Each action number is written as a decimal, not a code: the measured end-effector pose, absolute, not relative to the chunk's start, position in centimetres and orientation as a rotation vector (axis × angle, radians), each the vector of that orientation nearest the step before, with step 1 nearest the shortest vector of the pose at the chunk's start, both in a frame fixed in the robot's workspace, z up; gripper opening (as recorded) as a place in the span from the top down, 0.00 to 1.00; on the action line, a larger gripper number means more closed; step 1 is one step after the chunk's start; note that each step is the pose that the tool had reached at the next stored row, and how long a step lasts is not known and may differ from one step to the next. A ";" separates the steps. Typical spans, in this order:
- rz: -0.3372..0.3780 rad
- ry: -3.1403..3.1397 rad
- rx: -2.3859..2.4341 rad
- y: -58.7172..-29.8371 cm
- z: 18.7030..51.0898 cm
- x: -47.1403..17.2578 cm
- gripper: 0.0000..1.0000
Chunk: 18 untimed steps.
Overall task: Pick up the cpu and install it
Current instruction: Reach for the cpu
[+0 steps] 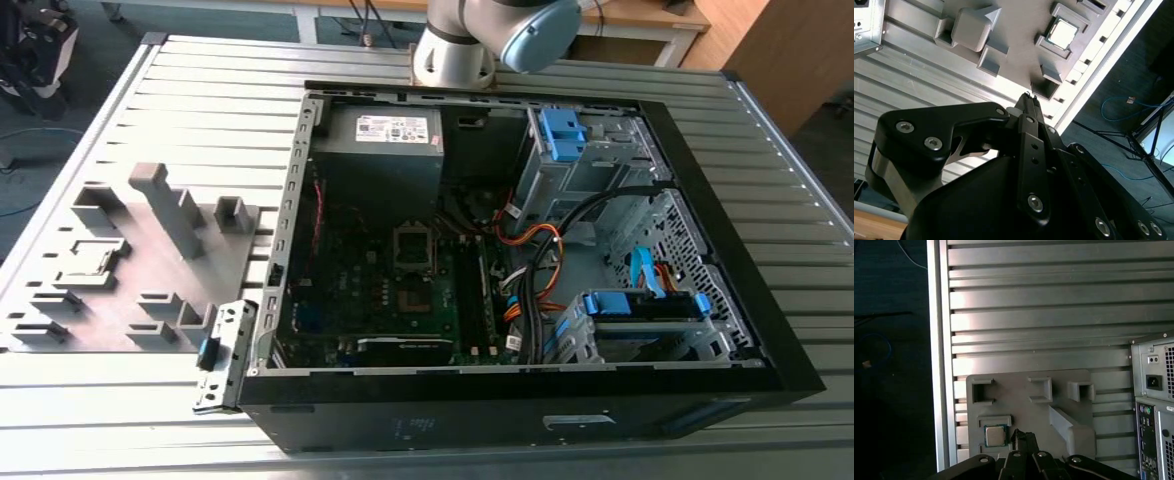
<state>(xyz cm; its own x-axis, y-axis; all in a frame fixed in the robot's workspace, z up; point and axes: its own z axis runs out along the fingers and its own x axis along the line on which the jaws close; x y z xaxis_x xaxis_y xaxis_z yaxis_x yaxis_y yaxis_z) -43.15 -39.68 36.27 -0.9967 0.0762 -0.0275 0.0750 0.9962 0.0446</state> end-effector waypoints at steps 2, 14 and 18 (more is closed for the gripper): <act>0.068 3.109 0.118 -39.7 36.2 -43.2 0.89; 0.068 3.110 0.118 -40.1 35.2 -43.4 0.89; 0.067 3.113 0.118 -40.3 34.7 -43.4 0.89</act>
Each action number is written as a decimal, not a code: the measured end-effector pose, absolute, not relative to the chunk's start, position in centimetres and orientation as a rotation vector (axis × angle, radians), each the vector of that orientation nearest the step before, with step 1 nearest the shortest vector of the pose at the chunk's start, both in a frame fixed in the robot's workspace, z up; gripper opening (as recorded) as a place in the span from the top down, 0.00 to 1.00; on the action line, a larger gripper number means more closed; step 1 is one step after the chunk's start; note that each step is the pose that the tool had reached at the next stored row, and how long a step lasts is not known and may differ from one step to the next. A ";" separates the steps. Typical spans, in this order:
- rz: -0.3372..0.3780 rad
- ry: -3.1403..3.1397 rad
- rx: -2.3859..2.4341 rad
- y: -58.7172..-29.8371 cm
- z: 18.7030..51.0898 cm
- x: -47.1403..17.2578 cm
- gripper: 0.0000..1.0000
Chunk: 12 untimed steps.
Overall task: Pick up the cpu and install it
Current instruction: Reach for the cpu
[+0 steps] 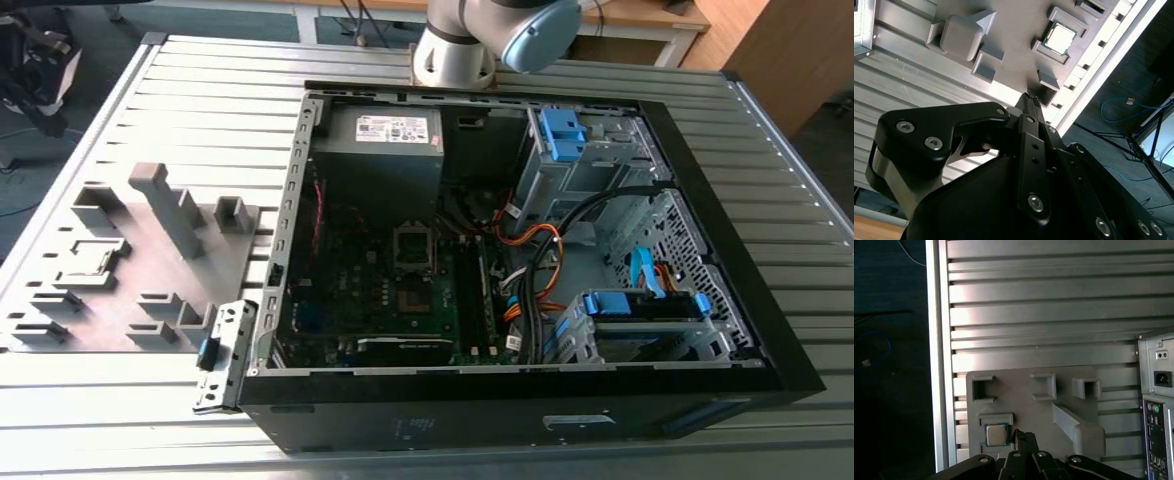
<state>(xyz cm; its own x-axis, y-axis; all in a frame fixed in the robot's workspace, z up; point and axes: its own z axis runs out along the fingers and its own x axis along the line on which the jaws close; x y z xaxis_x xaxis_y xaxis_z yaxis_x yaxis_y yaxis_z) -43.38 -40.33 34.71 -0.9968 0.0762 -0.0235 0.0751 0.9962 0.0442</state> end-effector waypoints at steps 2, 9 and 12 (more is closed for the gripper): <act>0.067 3.115 0.118 -40.4 34.4 -43.4 0.89; 0.066 3.120 0.119 -40.5 33.5 -43.4 0.89; 0.066 3.121 0.119 -40.5 33.2 -43.4 0.89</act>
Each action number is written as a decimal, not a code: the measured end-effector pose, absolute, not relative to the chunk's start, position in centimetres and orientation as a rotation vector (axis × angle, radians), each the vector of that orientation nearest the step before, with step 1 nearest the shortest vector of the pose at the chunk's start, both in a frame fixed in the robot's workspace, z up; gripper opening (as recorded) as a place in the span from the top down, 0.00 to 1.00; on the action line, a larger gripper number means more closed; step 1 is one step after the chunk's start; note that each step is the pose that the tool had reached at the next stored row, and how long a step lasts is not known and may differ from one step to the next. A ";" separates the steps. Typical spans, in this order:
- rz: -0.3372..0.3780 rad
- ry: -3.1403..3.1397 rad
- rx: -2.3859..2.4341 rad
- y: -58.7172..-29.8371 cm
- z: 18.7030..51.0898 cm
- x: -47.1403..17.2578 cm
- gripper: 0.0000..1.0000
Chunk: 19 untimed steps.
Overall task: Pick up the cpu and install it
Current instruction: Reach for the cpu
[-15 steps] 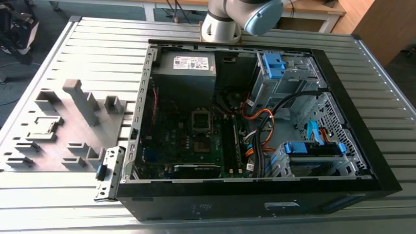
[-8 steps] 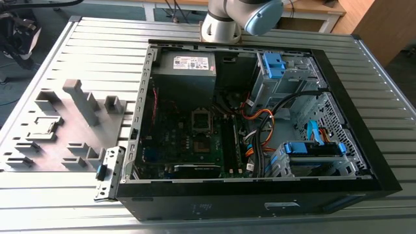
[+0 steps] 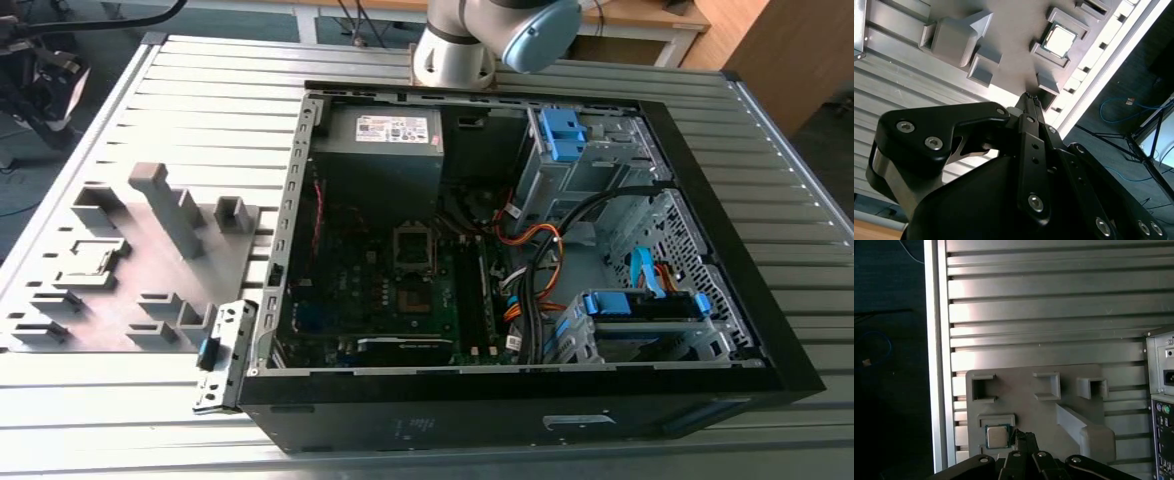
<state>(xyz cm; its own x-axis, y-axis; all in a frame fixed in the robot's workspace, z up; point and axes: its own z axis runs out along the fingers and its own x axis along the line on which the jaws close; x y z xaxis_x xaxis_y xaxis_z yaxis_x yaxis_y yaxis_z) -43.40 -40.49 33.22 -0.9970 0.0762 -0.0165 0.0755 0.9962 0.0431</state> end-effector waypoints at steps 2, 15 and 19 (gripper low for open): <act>0.066 3.121 0.119 -40.5 33.1 -43.4 0.89; 0.065 3.122 0.119 -41.2 32.3 -43.8 0.89; 0.064 3.122 0.119 -41.5 32.0 -43.9 0.89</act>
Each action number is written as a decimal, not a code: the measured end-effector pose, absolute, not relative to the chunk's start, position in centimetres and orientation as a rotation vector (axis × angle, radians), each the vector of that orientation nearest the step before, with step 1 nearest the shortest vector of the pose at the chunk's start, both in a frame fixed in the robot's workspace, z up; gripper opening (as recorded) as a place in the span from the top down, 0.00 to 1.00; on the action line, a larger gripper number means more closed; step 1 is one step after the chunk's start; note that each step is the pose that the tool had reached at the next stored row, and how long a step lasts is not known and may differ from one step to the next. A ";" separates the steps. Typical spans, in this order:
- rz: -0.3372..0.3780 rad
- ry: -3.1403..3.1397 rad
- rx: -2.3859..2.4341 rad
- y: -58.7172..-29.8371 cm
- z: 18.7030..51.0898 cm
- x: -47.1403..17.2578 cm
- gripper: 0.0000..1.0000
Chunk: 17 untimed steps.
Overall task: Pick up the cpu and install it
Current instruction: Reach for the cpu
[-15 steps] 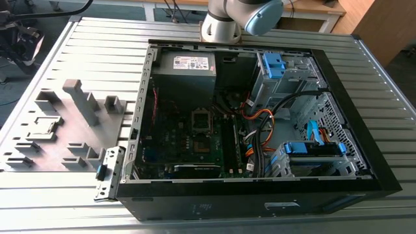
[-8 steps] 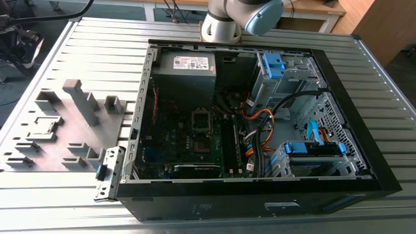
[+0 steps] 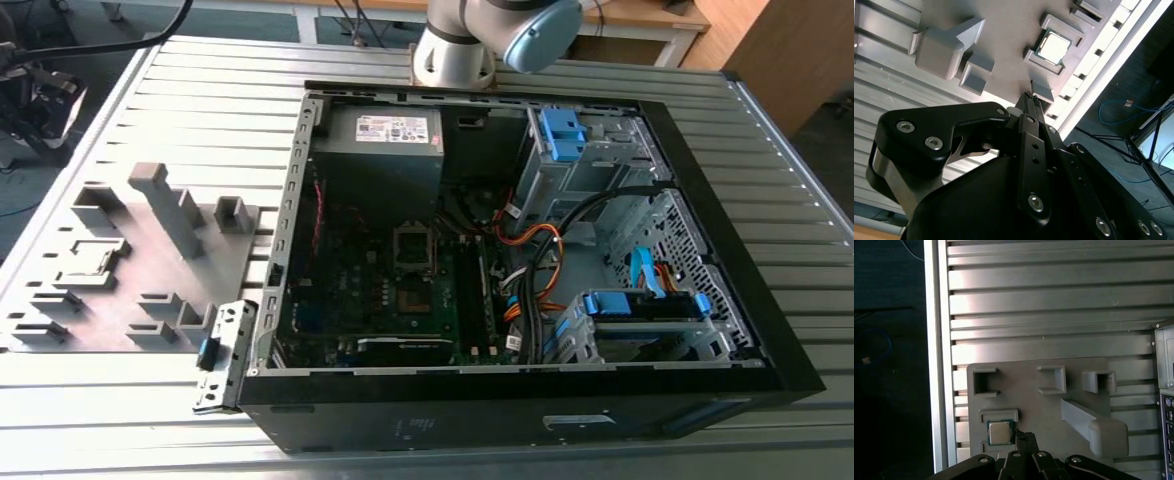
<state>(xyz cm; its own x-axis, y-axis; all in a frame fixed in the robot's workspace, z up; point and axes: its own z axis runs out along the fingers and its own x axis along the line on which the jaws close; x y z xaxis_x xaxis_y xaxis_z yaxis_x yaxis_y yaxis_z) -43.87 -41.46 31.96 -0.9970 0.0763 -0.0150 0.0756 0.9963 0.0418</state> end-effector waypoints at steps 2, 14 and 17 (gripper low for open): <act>0.064 3.122 0.119 -41.5 31.8 -43.9 0.89; 0.062 3.123 0.119 -41.8 30.9 -44.9 0.89; 0.061 3.123 0.119 -42.0 30.8 -45.3 0.89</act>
